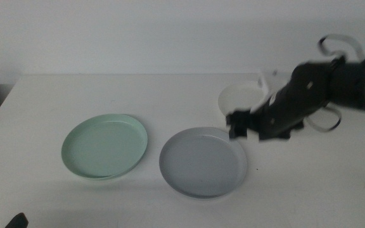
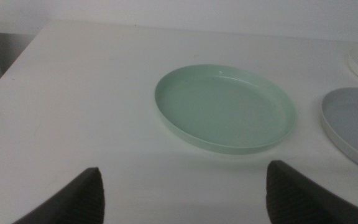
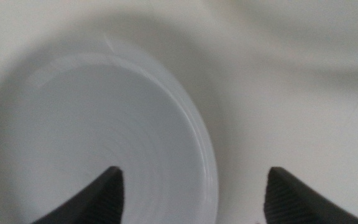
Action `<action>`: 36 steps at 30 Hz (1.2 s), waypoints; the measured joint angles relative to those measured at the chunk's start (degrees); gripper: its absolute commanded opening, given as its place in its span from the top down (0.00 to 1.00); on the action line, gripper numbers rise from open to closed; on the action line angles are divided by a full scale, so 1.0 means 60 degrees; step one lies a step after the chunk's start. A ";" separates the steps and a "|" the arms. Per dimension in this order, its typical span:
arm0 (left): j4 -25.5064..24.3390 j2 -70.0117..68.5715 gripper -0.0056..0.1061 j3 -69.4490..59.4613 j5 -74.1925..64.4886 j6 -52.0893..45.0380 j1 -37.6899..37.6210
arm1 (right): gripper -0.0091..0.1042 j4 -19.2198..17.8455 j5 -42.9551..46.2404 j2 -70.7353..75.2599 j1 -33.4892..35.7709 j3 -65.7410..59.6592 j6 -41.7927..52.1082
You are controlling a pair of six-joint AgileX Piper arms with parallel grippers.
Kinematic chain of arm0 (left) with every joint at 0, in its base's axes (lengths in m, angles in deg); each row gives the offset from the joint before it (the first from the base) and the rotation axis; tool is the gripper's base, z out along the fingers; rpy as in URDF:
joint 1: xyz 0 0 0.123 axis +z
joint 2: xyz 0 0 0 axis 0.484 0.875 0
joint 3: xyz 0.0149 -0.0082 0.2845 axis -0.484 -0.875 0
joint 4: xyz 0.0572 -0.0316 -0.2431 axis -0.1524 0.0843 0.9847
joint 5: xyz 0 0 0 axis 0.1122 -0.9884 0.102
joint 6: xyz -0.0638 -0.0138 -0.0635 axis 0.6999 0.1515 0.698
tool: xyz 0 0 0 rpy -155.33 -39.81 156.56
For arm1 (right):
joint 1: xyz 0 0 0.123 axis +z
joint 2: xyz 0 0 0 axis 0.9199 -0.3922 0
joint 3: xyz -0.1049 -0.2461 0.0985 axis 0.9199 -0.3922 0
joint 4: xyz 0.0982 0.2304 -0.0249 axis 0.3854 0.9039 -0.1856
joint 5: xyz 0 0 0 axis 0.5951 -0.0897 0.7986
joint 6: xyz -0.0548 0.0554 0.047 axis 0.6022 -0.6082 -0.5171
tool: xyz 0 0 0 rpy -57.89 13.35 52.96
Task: Stack the three bowls on top of each other.
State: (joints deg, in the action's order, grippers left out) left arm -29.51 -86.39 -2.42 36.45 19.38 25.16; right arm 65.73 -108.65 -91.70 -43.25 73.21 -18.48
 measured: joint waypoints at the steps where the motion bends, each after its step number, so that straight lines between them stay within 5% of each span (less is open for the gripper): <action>1: 0.0000 0.0000 0.22 0.0000 0.0000 0.0000 0.0000 | 0.34 -0.0053 -0.0141 0.0229 -0.0076 0.0177 0.0000; 13: 0.0000 0.0000 0.22 0.0000 0.0000 0.0000 0.0000 | 0.38 -0.1567 -0.2263 0.0204 -0.2338 0.3294 -0.0008; 28: 0.0000 0.0000 0.22 0.0000 0.0000 0.0000 0.0000 | 0.39 -0.1582 -0.2375 -0.3444 -0.3271 0.6110 0.0603; 36: 0.0000 0.0000 0.22 0.0000 0.0000 0.0000 0.0000 | 0.49 -0.0915 -0.1956 -0.4469 -0.3271 0.6147 0.0651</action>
State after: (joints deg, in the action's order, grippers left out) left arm -29.51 -86.39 -2.42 36.45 19.38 25.16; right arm 60.24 -120.39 -118.51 -62.88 110.09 -14.57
